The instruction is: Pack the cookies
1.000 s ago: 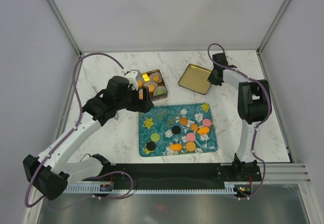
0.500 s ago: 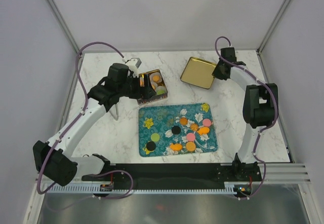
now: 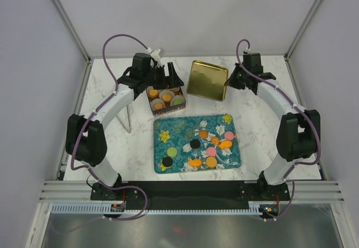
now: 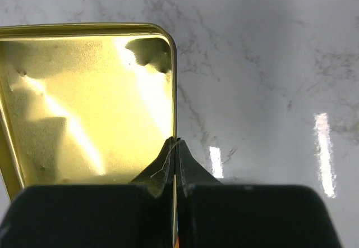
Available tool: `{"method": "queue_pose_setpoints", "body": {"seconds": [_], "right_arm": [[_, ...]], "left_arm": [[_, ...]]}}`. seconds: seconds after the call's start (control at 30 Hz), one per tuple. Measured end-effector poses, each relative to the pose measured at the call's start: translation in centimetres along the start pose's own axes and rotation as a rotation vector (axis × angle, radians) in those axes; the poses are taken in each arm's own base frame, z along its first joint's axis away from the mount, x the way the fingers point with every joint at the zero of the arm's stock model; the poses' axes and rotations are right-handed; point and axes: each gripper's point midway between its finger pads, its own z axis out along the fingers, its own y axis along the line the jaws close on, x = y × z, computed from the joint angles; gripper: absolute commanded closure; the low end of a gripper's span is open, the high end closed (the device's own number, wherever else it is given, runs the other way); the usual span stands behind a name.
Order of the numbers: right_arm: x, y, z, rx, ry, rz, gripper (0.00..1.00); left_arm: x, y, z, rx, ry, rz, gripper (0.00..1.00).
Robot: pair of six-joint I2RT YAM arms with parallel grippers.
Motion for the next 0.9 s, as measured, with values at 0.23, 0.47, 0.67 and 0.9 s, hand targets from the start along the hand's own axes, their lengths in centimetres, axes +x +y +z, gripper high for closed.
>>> {"method": "queue_pose_setpoints", "body": {"seconds": [0.23,0.47,0.67,0.9], "right_arm": [[4.4,6.6,-2.0,-0.159,0.066,-0.071,1.0],[6.2,8.9,-2.3,-0.214,0.1,-0.088,1.0],[6.1,9.0,-2.3,-0.217,0.096,-0.084,1.0],[5.4,9.8,-2.6,-0.233,0.077,-0.087,0.94]], "left_arm": [[-1.6,-0.2,1.6,0.099,-0.025,-0.039,0.14],[-2.0,-1.4,1.8,0.163,-0.033,-0.053,0.38],[-0.9,-1.1,1.8,0.176,-0.015,-0.069,0.43],[0.3,-0.9,1.4,0.17,0.013,-0.093,0.84]]}}
